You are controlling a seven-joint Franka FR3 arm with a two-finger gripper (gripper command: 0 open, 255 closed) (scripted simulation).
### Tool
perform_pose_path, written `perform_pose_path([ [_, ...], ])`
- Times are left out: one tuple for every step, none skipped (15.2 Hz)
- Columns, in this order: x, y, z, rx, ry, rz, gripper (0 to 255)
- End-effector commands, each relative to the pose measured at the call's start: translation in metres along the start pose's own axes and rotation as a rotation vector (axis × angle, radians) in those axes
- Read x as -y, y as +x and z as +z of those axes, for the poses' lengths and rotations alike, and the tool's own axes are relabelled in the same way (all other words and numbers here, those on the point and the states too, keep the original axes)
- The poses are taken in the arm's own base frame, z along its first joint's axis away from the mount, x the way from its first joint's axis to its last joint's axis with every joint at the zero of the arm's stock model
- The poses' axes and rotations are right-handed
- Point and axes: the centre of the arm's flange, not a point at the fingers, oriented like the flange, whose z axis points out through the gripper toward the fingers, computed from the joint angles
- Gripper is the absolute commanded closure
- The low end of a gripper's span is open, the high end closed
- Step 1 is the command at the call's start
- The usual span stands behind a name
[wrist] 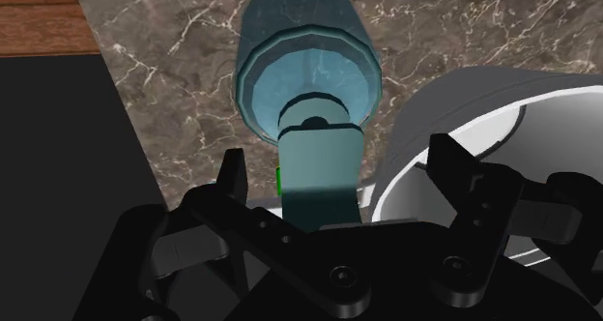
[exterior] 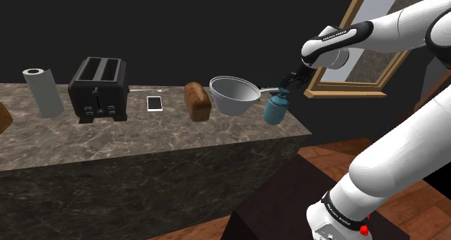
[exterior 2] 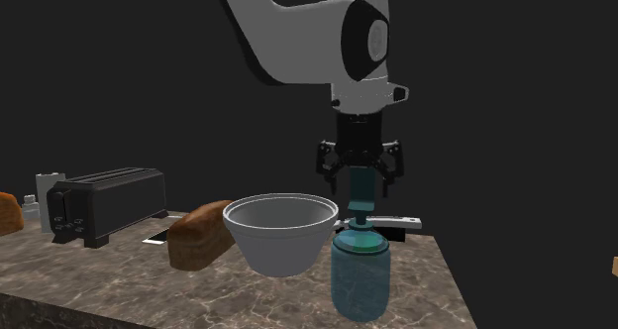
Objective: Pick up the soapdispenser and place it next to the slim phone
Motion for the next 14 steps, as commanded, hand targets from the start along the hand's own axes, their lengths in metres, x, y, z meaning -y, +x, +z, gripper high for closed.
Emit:
perform_pose_path([
  [-0.003,0.001,0.010,-0.003,-0.002,0.002,0],
  [-0.003,0.001,0.015,-0.003,-0.002,0.002,0],
  [-0.003,0.001,0.020,-0.003,-0.002,0.002,0],
  [-0.003,0.001,0.025,-0.003,-0.002,0.002,0],
  [-0.003,0.001,0.031,-0.003,-0.002,0.002,0],
  [-0.003,0.001,0.039,-0.003,-0.002,0.002,0],
  [-0.003,0.001,0.039,-0.003,-0.002,0.002,0],
  [-0.003,0.001,0.039,-0.003,-0.002,0.002,0],
  [-0.003,0.001,0.039,-0.003,-0.002,0.002,0],
  [-0.003,0.001,0.039,-0.003,-0.002,0.002,0],
  [-0.003,0.001,0.039,-0.003,-0.002,0.002,0],
  [-0.003,0.001,0.039,-0.003,-0.002,0.002,0],
  [-0.003,0.001,0.039,-0.003,-0.002,0.002,0],
  [-0.003,0.001,0.039,-0.003,-0.002,0.002,0],
])
